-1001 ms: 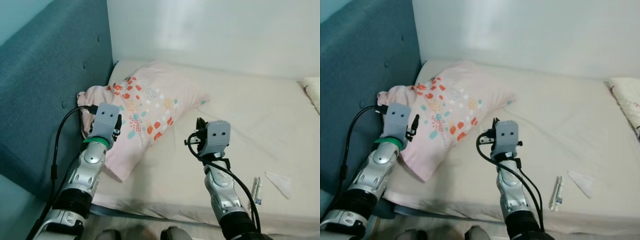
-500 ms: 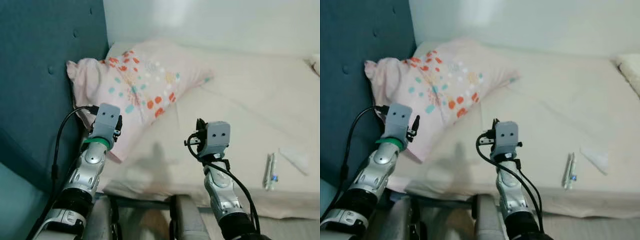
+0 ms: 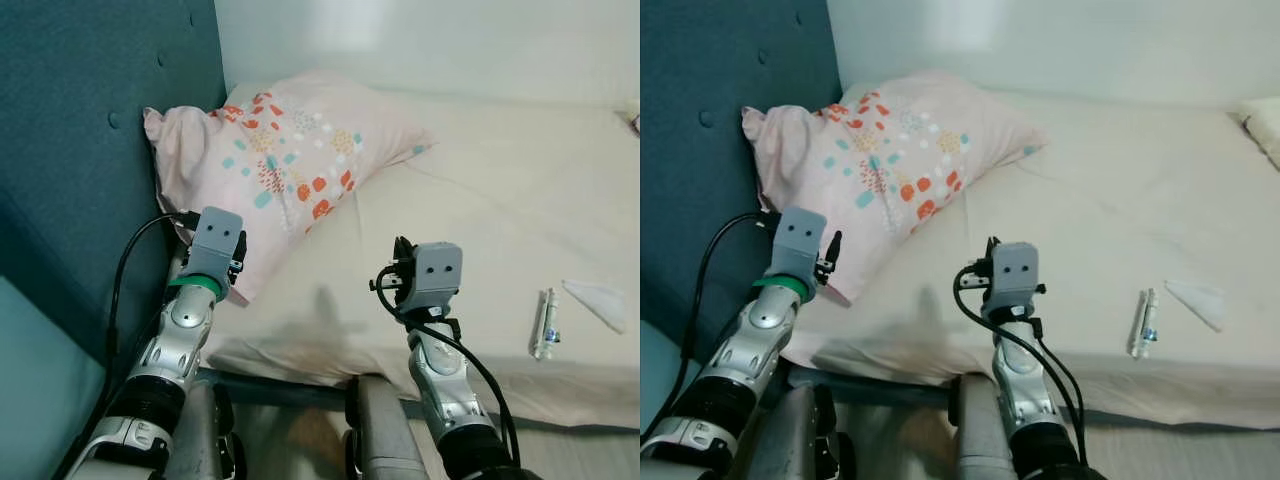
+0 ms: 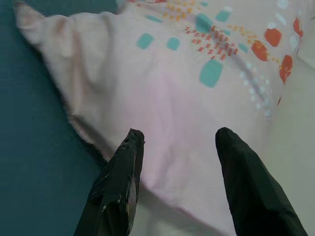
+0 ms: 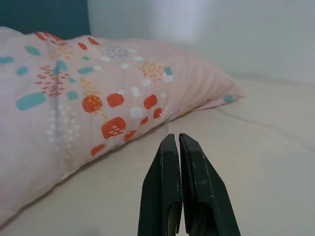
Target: Clean up the room
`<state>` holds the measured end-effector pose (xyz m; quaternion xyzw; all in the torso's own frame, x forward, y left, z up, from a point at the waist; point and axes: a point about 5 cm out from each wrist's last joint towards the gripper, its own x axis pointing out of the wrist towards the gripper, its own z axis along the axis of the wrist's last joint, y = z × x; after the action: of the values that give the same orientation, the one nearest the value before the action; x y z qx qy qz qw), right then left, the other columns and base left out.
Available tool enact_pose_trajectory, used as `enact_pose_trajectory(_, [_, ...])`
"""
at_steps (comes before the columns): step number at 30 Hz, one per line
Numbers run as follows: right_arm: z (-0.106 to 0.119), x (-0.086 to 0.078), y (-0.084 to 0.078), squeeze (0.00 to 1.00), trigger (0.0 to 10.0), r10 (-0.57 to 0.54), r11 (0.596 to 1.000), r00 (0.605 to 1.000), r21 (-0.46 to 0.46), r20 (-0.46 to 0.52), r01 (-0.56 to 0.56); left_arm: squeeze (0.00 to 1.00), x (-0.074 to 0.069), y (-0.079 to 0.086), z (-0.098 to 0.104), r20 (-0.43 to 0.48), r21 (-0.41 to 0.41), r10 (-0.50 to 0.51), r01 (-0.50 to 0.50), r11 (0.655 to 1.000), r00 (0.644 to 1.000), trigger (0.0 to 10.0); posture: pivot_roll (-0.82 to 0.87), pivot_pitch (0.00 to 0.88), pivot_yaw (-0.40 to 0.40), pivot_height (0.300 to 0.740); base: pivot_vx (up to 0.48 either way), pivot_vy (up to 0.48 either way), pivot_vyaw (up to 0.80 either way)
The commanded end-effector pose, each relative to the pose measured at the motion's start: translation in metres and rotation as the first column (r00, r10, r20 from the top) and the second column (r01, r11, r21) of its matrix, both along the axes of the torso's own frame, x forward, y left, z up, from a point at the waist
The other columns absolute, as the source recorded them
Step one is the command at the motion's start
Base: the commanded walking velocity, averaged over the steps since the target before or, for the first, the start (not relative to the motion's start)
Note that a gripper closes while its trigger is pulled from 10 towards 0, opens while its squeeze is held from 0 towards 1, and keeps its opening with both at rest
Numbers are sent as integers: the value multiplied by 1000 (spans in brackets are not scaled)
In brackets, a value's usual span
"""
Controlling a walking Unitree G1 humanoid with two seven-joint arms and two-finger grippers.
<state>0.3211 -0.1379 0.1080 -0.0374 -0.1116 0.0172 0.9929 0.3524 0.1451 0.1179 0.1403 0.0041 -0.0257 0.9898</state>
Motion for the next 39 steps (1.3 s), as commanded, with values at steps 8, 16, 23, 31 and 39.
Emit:
enact_pose_trajectory(8, [-4,-2,0,0,10000,-5,1000,1000,8,-18,6,0,-2,0,-6,-21,14,-5,5,1000,1000,10000,-86,90,40,596,0,0,0])
enact_pose_trajectory(16, [-5,-2,0,0,10000,-8,1000,1000,11,-20,8,0,-2,1,-6,-22,19,-6,6,1000,1000,10000,-86,93,45,596,0,0,0])
enact_pose_trajectory(23, [-5,-3,0,0,10000,-11,1000,1000,12,-19,11,0,-1,0,-6,-23,22,-7,7,1000,1000,10000,-86,95,49,596,0,0,0])
enact_pose_trajectory(31, [-4,-3,1,0,10000,-3,1000,1000,4,-9,3,0,0,0,-6,-26,22,-4,4,1000,1000,10000,-89,97,50,596,0,0,0])
enact_pose_trajectory(39, [-1,-3,3,0,10000,11,1000,1000,9,6,-11,0,4,3,-6,-41,-60,65,-68,996,997,10000,-90,105,46,596,0,0,0])
